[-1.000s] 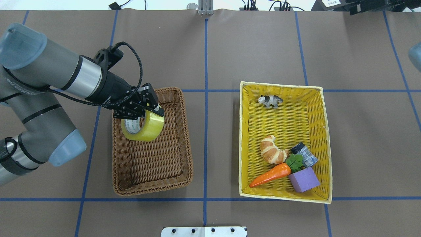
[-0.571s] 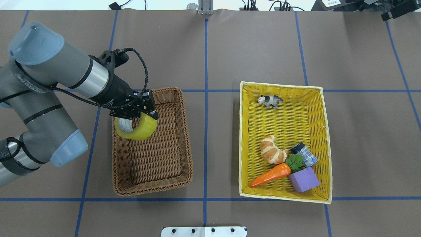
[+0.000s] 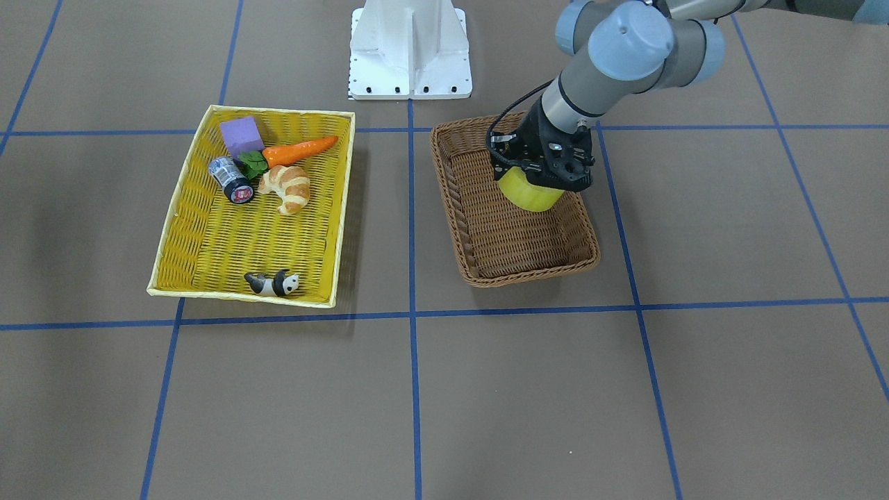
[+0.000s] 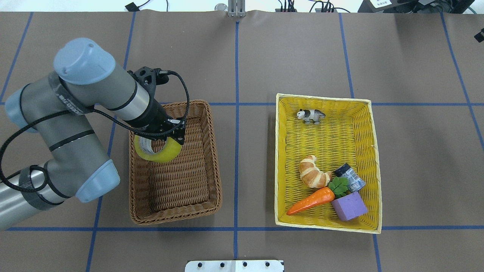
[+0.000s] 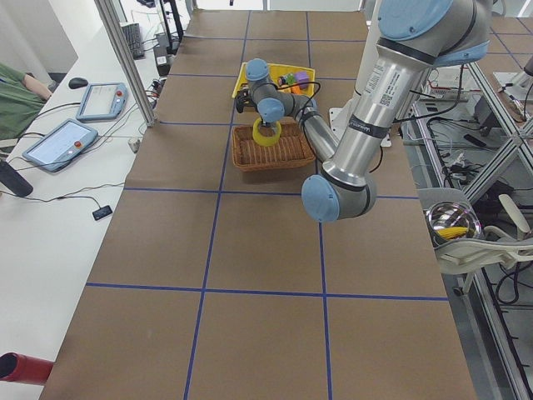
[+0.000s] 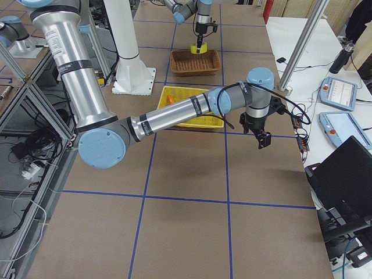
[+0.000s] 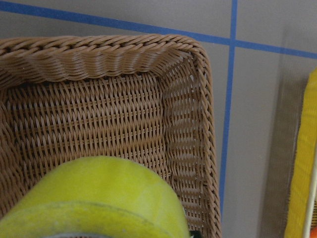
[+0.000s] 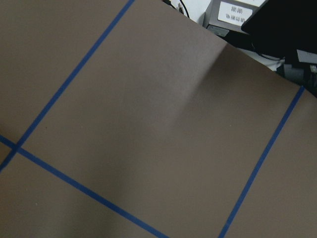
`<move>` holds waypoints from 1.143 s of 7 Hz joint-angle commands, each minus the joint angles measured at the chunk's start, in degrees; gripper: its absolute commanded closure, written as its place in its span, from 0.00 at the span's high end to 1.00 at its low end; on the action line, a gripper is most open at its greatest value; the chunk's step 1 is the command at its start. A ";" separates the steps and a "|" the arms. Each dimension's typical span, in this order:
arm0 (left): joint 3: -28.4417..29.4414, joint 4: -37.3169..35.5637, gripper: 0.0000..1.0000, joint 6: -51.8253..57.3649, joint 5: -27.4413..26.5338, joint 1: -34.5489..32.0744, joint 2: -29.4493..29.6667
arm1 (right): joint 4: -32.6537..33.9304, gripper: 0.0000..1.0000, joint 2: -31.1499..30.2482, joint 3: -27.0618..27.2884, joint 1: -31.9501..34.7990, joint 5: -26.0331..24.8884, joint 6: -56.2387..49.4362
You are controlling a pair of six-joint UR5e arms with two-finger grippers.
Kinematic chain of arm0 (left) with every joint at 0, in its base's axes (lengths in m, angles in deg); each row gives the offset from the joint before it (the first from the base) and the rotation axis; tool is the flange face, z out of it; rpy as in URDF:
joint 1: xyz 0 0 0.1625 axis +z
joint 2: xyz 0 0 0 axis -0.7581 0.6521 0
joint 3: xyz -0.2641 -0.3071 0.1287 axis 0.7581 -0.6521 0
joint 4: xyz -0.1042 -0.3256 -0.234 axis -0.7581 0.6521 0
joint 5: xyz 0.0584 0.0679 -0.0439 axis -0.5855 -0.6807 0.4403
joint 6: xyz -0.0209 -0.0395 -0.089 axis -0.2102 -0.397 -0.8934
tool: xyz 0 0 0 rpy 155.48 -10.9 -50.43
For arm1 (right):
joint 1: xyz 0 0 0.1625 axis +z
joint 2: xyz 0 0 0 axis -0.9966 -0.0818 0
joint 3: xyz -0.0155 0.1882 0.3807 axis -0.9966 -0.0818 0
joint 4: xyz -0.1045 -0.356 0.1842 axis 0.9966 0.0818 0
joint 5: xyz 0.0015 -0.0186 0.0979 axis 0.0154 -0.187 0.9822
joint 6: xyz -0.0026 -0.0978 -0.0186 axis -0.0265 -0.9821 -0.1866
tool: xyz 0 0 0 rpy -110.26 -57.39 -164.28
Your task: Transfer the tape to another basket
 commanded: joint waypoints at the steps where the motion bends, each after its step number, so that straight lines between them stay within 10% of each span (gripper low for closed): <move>1: 0.35 -7.32 0.00 4.37 -4.53 2.69 2.55 | 10.52 1.00 0.42 0.25 -0.46 -0.64 -0.95; 4: 5.00 -8.81 0.00 6.92 -6.93 4.90 3.16 | 23.43 1.00 0.42 5.68 -1.77 -1.51 -1.21; 5: 5.71 -9.08 0.16 7.28 -7.36 5.34 3.25 | 28.71 1.00 1.64 5.88 -2.13 -4.31 -1.22; 6: 5.28 -8.91 0.97 7.63 -9.54 5.52 2.82 | 29.02 1.00 1.91 5.88 -1.78 -5.12 -1.56; 8: 1.00 -9.26 0.98 10.86 -11.33 3.95 1.51 | 29.20 1.00 1.74 5.70 -1.34 -3.12 -2.53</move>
